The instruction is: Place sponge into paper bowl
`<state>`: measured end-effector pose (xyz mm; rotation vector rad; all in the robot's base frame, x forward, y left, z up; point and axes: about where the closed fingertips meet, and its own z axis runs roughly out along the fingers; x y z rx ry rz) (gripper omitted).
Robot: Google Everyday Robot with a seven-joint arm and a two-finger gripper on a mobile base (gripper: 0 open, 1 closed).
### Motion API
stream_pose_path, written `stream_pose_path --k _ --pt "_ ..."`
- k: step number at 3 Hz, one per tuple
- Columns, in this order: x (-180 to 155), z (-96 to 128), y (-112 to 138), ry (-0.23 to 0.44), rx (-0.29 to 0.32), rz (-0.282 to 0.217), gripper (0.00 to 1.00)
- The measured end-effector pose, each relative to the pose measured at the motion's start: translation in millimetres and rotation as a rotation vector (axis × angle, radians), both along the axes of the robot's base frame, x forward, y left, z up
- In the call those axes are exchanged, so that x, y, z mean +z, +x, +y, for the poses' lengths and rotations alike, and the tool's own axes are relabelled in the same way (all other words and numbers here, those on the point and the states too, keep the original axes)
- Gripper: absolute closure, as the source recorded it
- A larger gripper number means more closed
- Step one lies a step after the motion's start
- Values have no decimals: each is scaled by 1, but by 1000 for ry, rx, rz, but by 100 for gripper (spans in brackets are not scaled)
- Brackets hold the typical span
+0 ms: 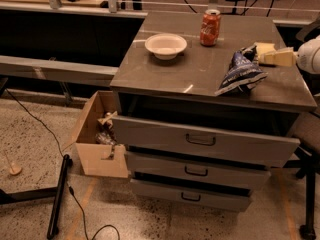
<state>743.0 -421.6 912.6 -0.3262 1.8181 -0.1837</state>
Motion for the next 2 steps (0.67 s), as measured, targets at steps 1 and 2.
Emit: stream_pose_path --k 1,2 --pt "-10 -1 14 -14 -15 -6 0" --pt "-24 10 24 10 -20 12 0"
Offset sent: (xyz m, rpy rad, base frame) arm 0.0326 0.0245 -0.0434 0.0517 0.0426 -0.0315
